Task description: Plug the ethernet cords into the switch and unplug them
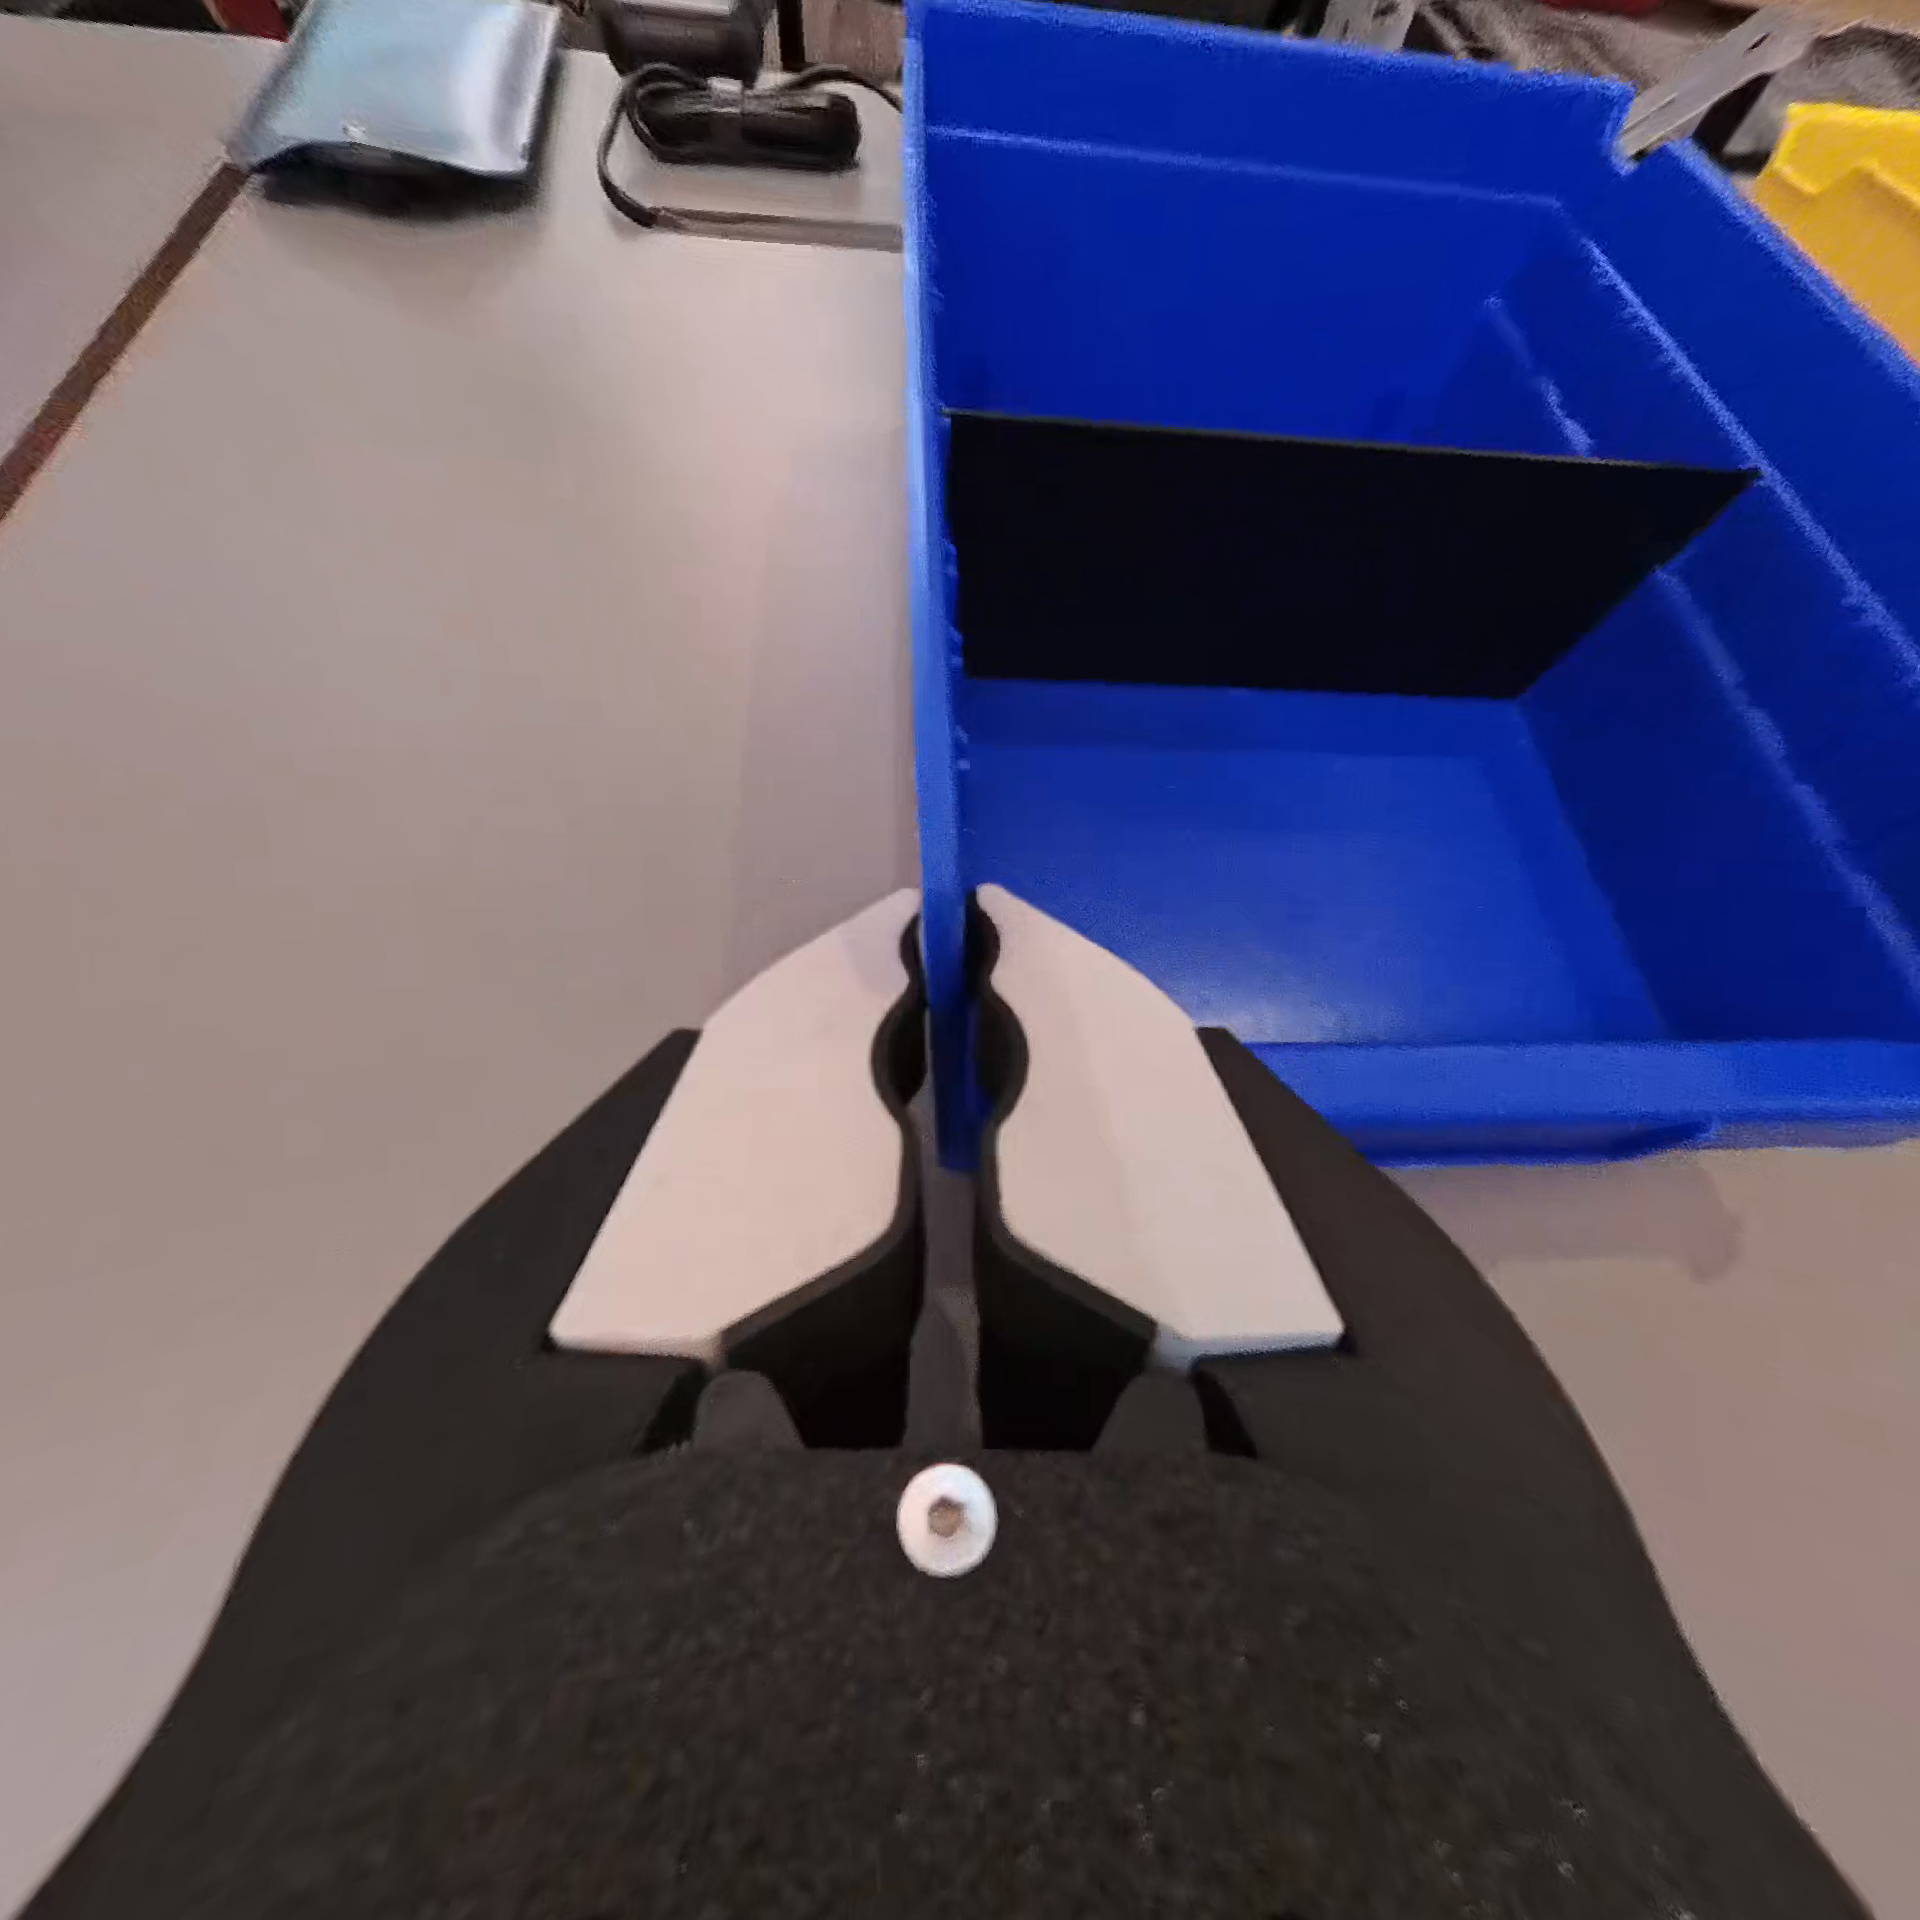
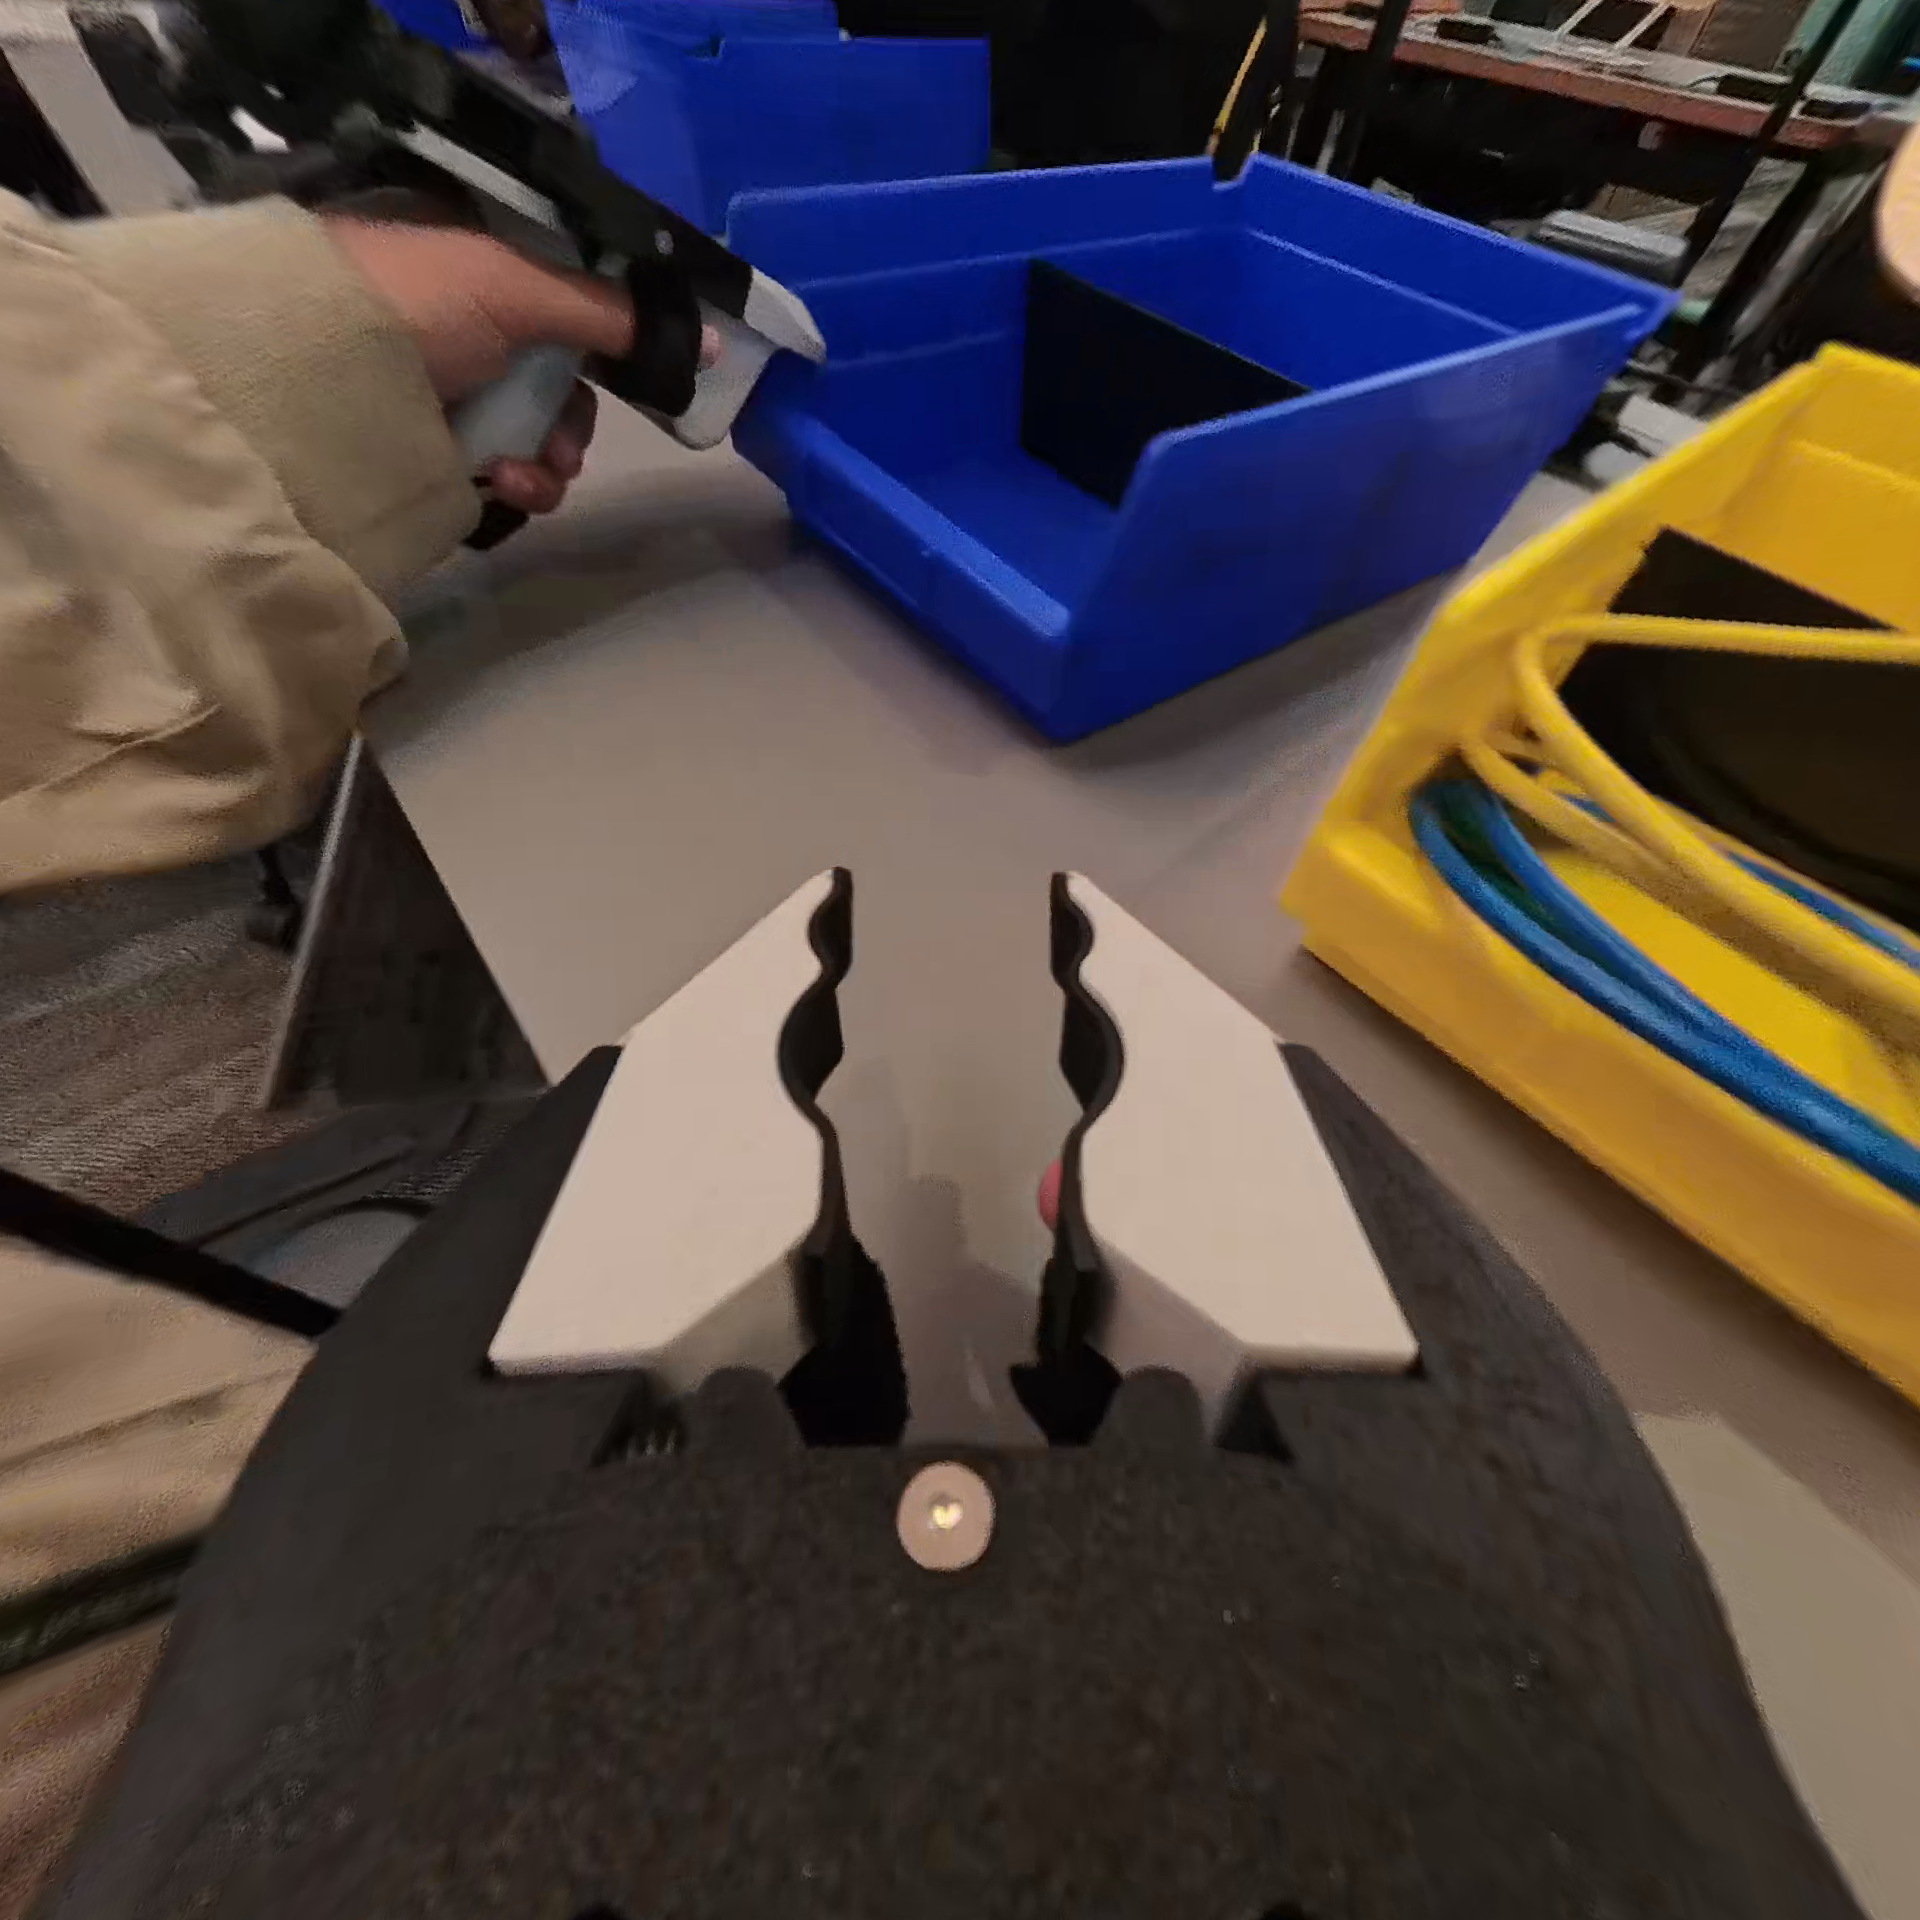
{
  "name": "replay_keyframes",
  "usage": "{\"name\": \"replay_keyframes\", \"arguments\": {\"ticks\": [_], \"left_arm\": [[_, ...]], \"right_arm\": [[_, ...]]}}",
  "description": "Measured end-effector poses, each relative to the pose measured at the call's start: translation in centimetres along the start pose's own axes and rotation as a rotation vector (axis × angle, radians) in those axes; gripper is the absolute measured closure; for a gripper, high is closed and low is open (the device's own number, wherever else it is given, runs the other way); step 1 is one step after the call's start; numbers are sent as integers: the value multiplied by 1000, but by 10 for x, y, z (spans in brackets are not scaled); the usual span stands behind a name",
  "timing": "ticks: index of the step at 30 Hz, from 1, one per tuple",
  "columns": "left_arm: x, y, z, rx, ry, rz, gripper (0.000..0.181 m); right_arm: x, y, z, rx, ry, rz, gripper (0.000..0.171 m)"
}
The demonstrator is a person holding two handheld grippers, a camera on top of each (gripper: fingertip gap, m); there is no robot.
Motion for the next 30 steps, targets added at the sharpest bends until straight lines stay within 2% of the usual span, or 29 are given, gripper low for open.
{"name": "replay_keyframes", "arguments": {"ticks": [3,6,10,12,13,15,18,22,26,30], "left_arm": [[-16,12,12,-3,1,7,177],[-46,26,32,-18,-14,-59,177],[-89,46,61,-17,-55,-134,177],[-107,57,72,-40,-66,-171,176],[-116,60,76,-16,-62,-221,176],[-135,74,71,78,-18,-300,176],[-164,94,47,111,114,-366,176],[-181,141,-19,178,339,-345,177],[-148,233,-90,262,475,-172,176],[-90,360,-130,400,521,-19,176]], "right_arm": [[31,9,-15,-26,-18,103,129],[57,29,-24,67,-29,210,126],[75,34,-16,146,-84,237,122],[76,25,-13,204,-91,173,140],[72,29,-13,215,-101,204,157],[60,35,-22,166,-91,248,168],[33,41,-53,160,20,223,167],[-34,79,-114,72,241,358,167],[-113,168,-132,115,356,541,167],[-200,271,-95,190,335,785,169]]}}
Point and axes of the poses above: each gripper's, where its closed fingertips meet, x out along the fingers, z out of its underside, y = z × x across the jaws, the point moved 1 cm from there along -x, back along the fingers, and after that the axes turned 2 degrees about -y, right-handed, at the moved point
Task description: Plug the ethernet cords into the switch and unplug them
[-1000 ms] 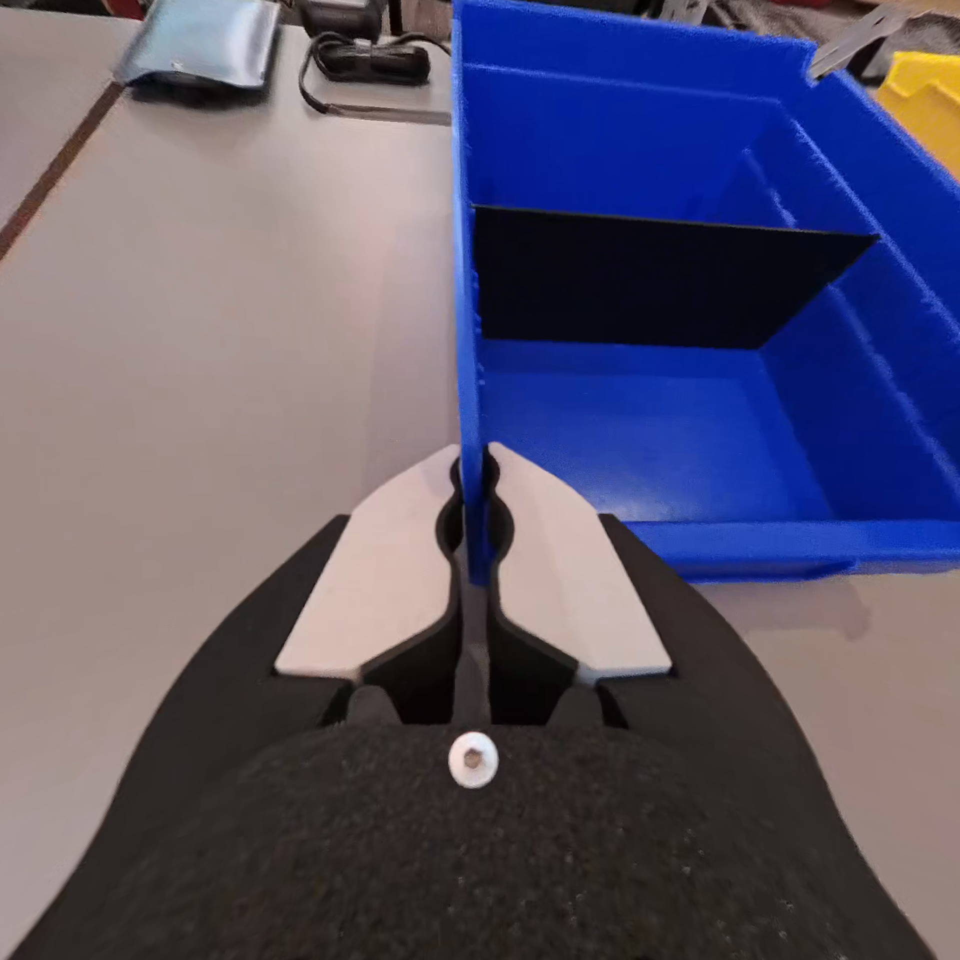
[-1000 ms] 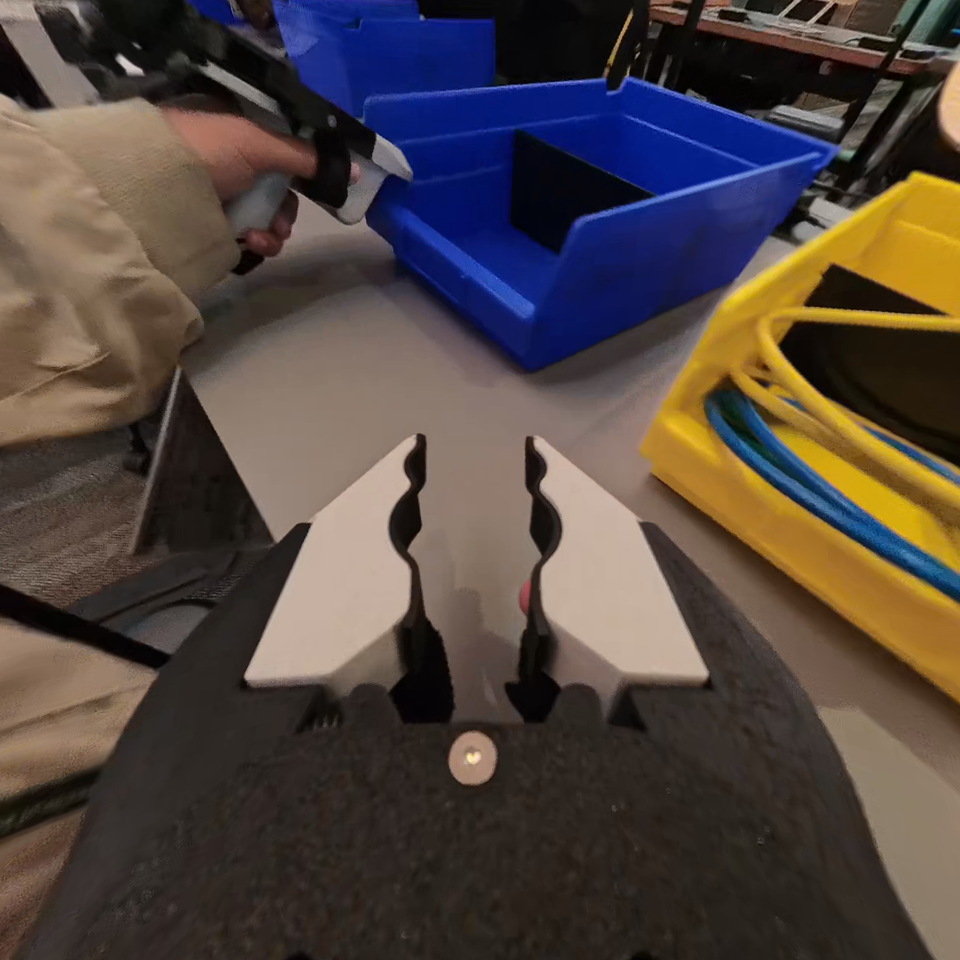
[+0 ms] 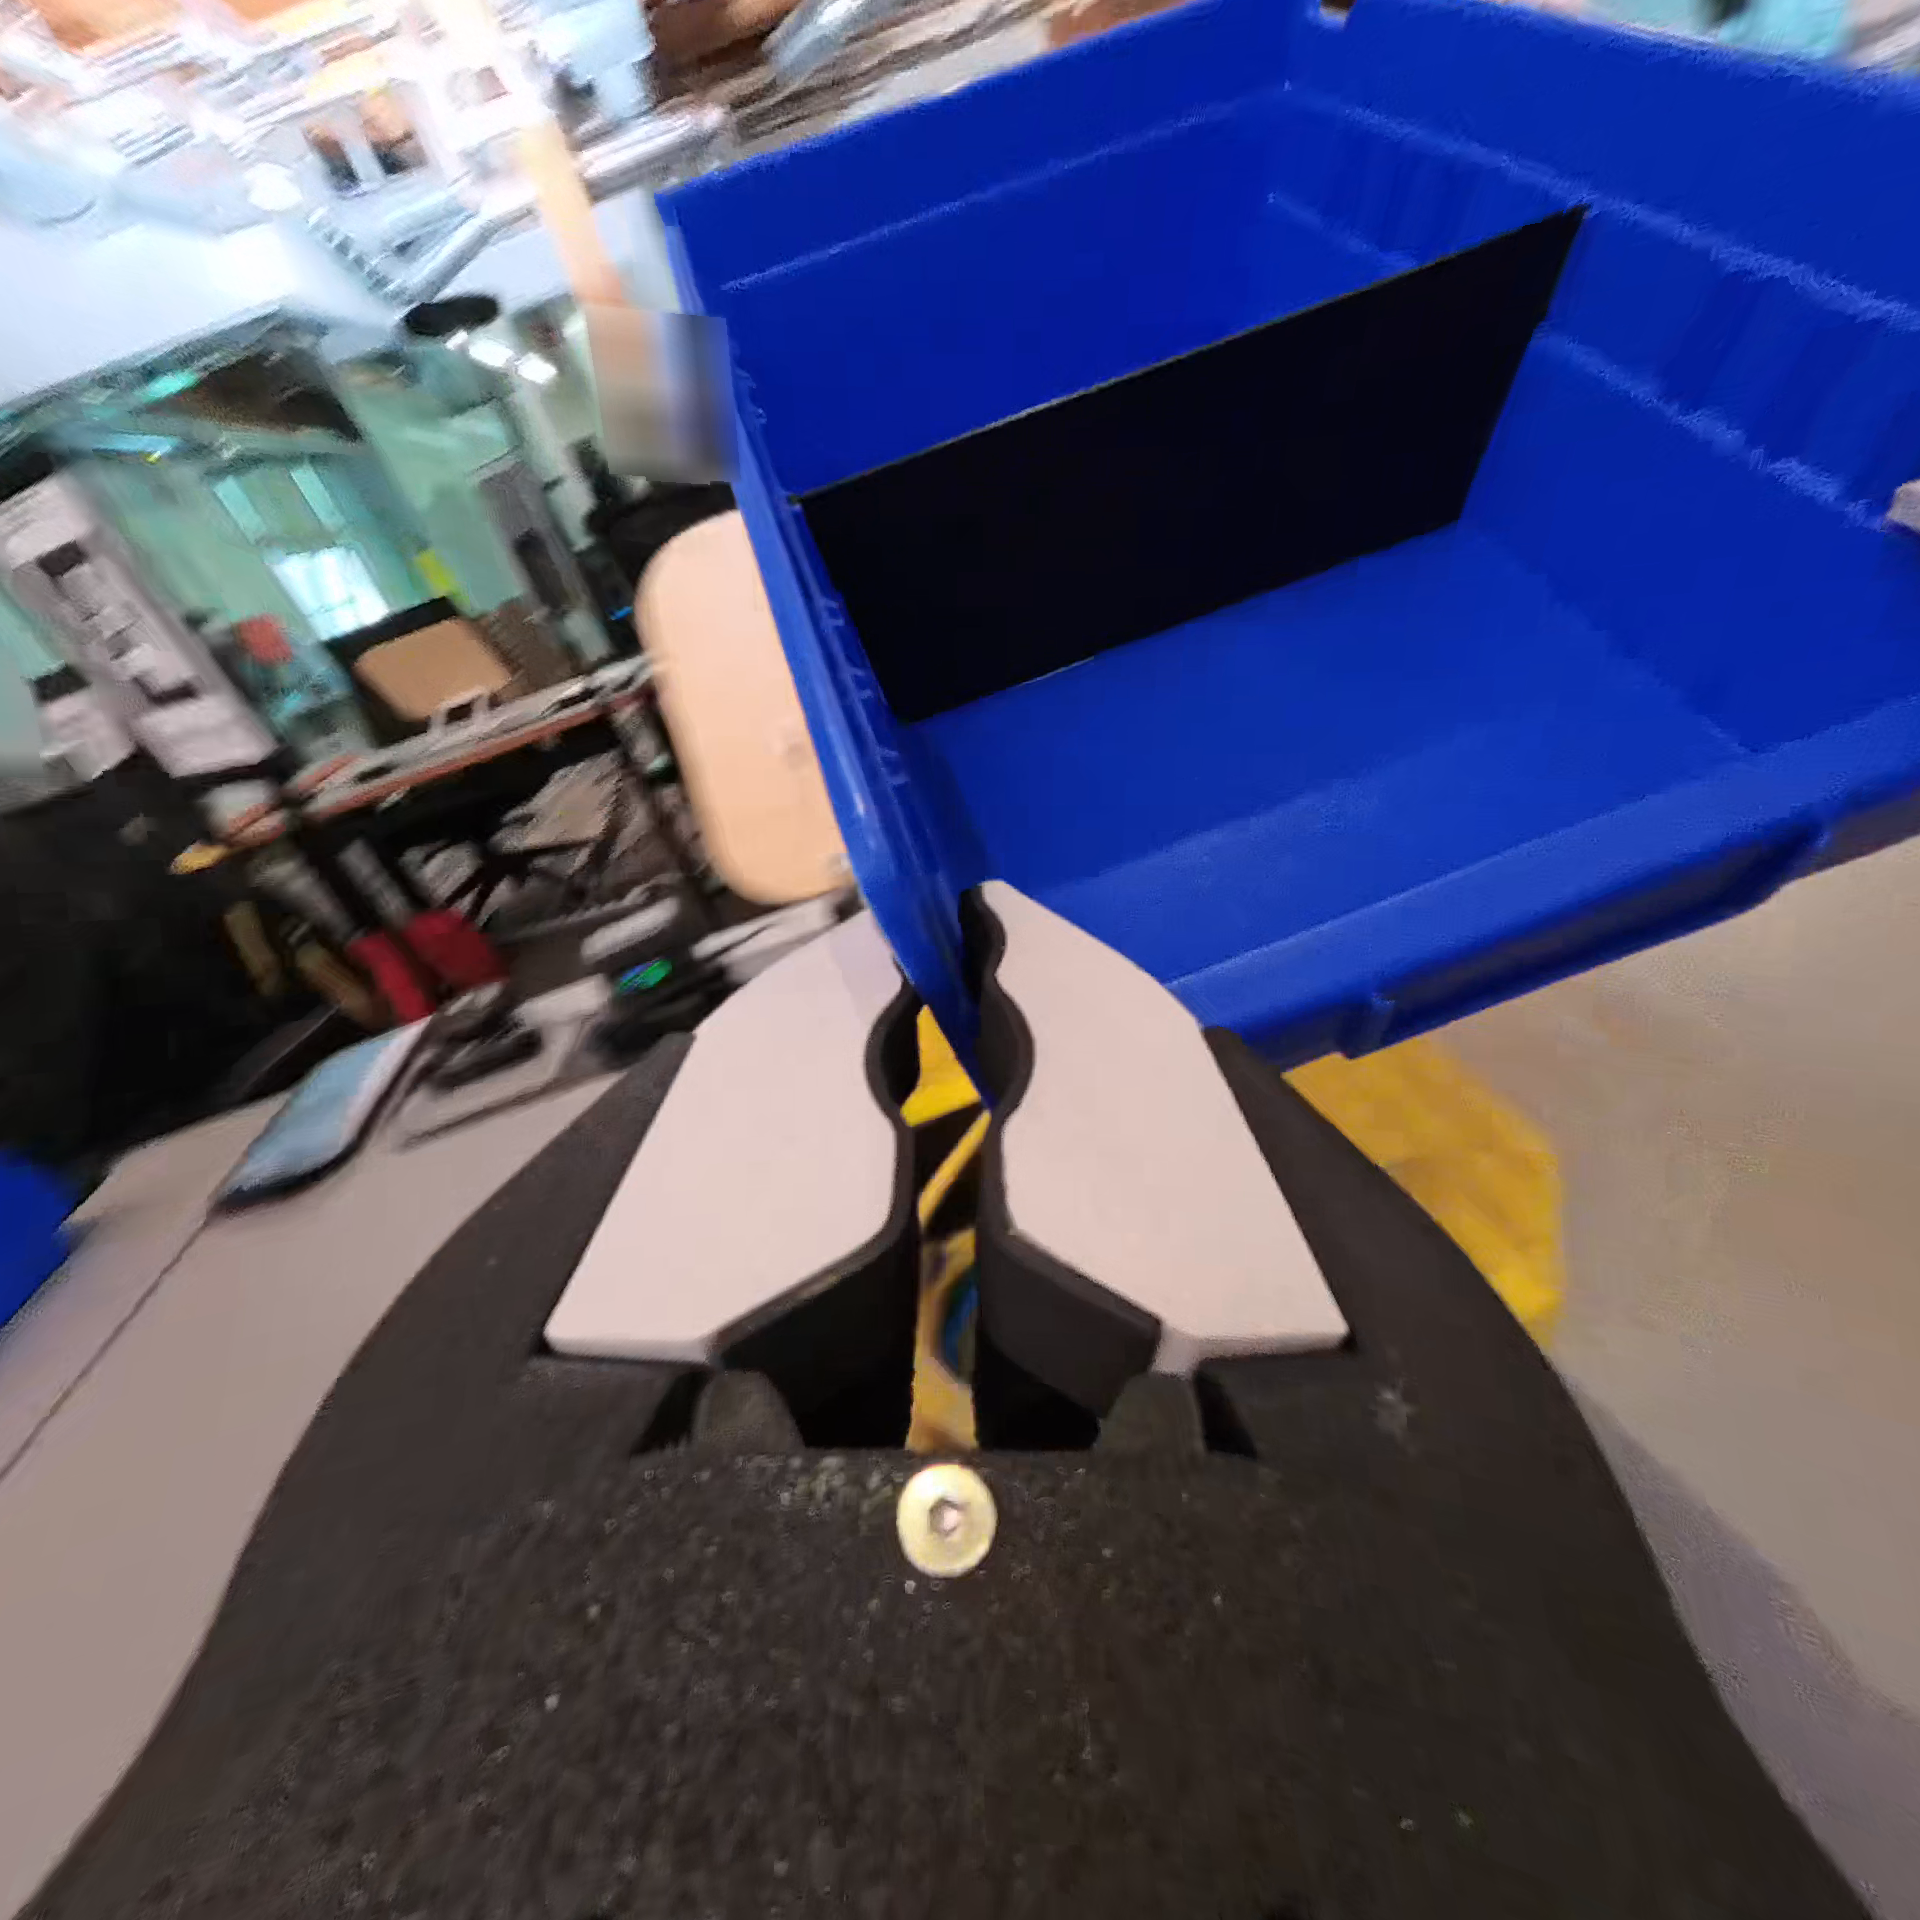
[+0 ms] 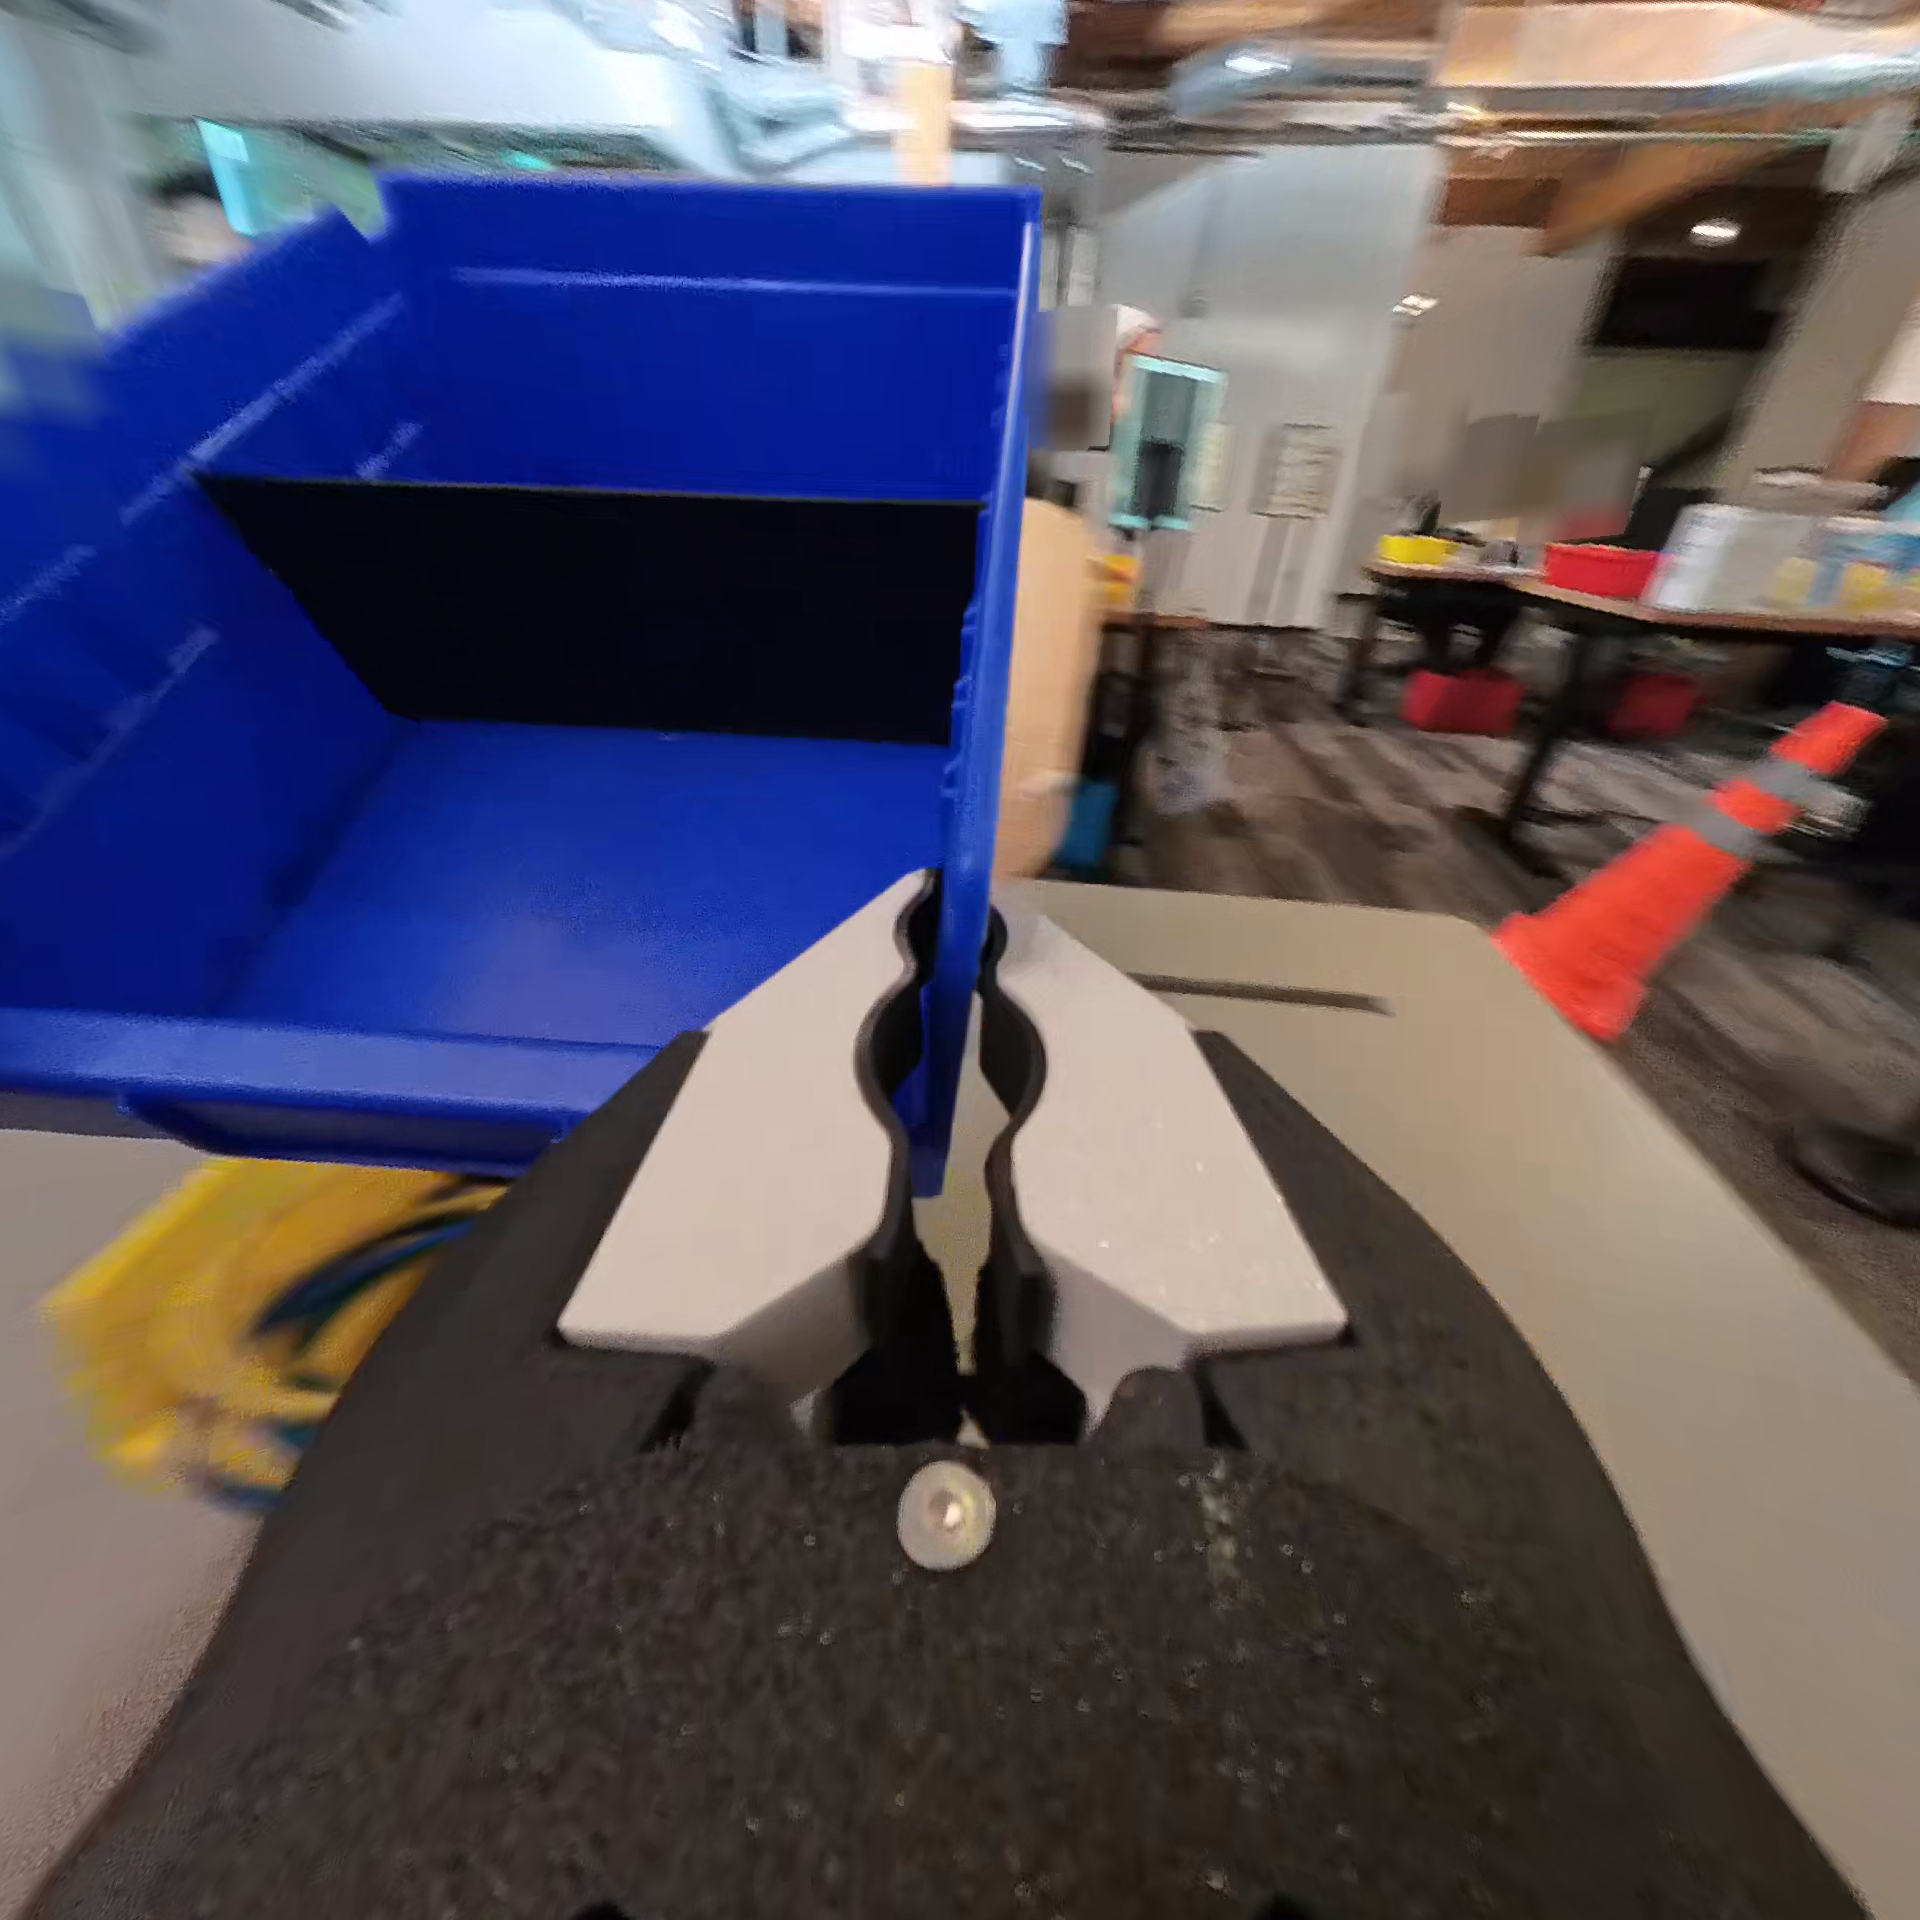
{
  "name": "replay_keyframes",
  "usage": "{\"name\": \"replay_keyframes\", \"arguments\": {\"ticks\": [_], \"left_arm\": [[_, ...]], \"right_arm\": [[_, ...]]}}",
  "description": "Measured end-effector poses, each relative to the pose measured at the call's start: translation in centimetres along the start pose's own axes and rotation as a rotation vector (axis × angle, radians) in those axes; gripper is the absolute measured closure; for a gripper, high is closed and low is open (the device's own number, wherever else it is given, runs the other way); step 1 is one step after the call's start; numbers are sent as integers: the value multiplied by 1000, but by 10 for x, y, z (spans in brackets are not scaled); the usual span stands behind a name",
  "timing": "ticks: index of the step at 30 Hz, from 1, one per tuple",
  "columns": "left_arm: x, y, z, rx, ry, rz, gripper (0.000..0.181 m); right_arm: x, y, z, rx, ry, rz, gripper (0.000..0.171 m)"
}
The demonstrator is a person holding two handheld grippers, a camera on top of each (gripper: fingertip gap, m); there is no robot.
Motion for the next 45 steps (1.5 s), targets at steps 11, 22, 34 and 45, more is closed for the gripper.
{"name": "replay_keyframes", "arguments": {"ticks": [11,22,34,45], "left_arm": [[94,282,42,171,-128,367,172],[85,305,103,143,-306,468,162],[22,96,64,-168,-252,418,148],[33,1,192,-334,-482,258,162]], "right_arm": [[-14,263,151,117,-354,225,170],[2,265,209,68,-478,159,167],[-1,271,129,-172,-307,311,136],[42,-65,187,157,-470,-272,136]]}}
Point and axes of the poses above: each gripper's, where its closed fingertips meet, x out along the fingers, z out of its underside, y = z × x across the jaws, the point moved 1 cm from there along -x, back along the fingers, and after that the axes turned 2 degrees about -y, right-handed, at the moved point
